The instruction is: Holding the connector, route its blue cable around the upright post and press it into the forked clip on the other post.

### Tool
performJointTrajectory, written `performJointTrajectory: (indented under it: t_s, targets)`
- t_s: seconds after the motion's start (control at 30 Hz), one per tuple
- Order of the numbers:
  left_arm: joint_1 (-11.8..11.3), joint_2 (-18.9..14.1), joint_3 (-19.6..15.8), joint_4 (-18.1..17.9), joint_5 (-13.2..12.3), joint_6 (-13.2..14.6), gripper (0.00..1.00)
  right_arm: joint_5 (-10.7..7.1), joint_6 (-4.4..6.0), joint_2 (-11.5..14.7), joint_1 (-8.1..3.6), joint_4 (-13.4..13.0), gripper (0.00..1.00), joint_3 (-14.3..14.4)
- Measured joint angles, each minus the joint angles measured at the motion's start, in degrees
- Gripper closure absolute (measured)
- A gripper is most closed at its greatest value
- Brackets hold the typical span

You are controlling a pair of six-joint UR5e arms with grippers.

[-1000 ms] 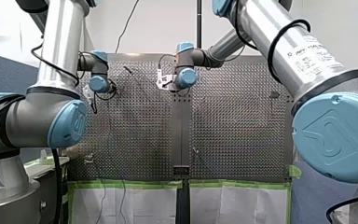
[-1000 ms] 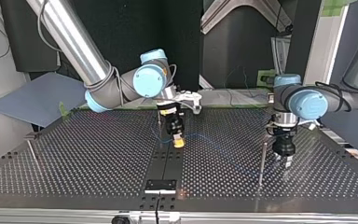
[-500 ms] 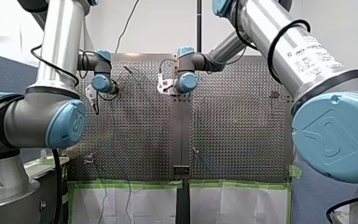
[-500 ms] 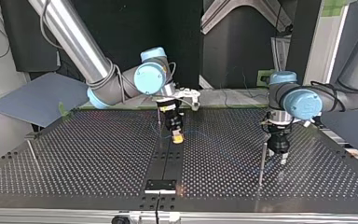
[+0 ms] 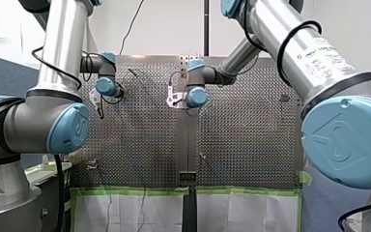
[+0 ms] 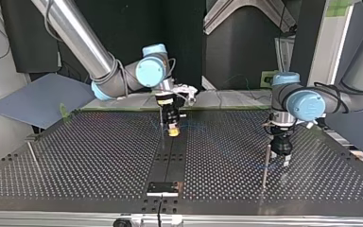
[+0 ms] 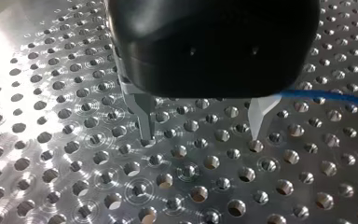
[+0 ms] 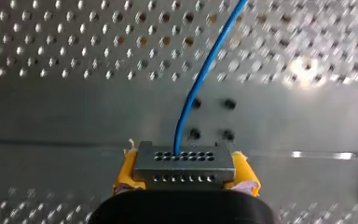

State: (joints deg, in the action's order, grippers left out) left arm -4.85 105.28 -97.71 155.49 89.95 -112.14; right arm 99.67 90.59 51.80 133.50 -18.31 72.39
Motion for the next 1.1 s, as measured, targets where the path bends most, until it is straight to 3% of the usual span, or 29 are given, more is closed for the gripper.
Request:
performJointTrajectory:
  t_s: [0.67, 0.87, 1.1]
  targets:
    - [0.02, 0.05, -0.01, -0.49, 0.0, -0.42, 0.0, 6.06, 0.79, -0.07, -4.57, -9.47, 0.84, 9.47]
    - [0.02, 0.05, 0.0, -0.54, 0.0, -0.44, 0.0, 7.95, 1.83, -0.07, -5.88, -12.62, 0.84, 12.62]
    - [0.02, 0.05, -0.03, -0.69, 0.0, -0.44, 0.0, 10.51, 3.71, -0.16, -6.81, -15.83, 0.84, 15.83]
